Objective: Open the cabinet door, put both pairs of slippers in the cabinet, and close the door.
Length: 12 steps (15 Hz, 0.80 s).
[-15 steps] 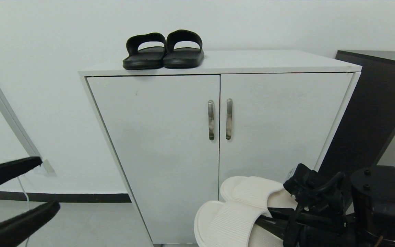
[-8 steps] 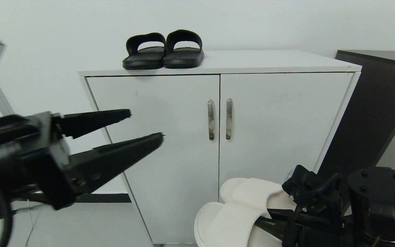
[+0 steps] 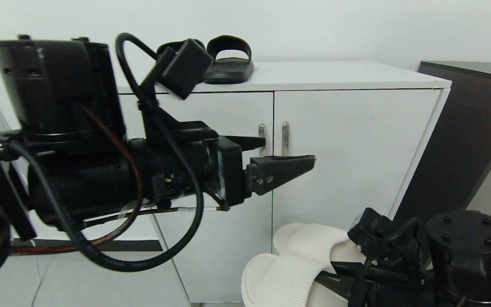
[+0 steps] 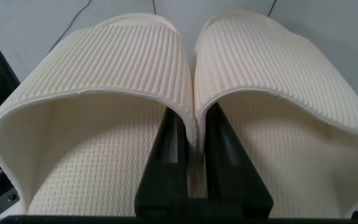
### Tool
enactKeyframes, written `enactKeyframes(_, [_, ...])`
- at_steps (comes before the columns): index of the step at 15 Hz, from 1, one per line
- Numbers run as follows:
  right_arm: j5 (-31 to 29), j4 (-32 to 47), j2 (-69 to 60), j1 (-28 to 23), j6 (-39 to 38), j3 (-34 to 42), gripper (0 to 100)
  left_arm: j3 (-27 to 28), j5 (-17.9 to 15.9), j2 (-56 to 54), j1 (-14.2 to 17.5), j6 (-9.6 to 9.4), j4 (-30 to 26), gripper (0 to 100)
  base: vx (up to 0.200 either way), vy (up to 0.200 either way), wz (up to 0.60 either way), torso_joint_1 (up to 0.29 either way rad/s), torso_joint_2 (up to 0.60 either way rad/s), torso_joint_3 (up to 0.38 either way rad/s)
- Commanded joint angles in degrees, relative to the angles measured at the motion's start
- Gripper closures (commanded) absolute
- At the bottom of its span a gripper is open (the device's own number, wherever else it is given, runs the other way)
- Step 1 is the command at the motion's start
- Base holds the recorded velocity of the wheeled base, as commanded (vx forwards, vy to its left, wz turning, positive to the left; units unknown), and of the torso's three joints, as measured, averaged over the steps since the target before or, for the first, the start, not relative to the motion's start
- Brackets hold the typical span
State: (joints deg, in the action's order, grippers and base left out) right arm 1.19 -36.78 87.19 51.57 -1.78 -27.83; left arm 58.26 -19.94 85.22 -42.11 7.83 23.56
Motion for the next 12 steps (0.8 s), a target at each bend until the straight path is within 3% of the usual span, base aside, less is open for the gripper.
enactKeyframes(1, [0.12,-0.05,0.44,0.03,0.02,0.23,100,4.14,-2.29,6.18,-0.43,2.02,-0.01,0,0.000,0.000,0.00,0.000,0.00,0.000])
enactKeyframes(3, [0.21,-0.05,0.53,0.20,0.02,0.23,100,7.22,-4.14,8.91,-0.43,4.48,-0.01,0,0.000,0.000,0.00,0.000,0.00,0.000])
enactKeyframes(6, [0.21,-0.05,0.53,0.20,0.02,0.23,100,10.03,-6.60,10.05,-0.34,11.16,-0.01,0,0.000,0.000,0.00,0.000,0.00,0.000])
enactKeyframes(9, [0.21,-0.05,0.53,0.20,0.02,0.23,100,10.03,-4.31,10.40,-0.17,11.42,-0.01,0,0.000,0.000,0.00,0.000,0.00,0.000])
enactKeyframes(11, [0.12,-0.14,0.44,0.03,0.20,0.23,100,10.21,0.87,11.98,-0.17,10.28,-0.01,0,0.000,0.000,0.00,0.000,0.00,0.000])
enactKeyframes(12, [0.12,-0.14,0.44,0.03,0.20,0.23,100,10.21,0.87,11.98,-0.17,10.28,-0.01,0,0.000,0.000,0.00,0.000,0.00,0.000])
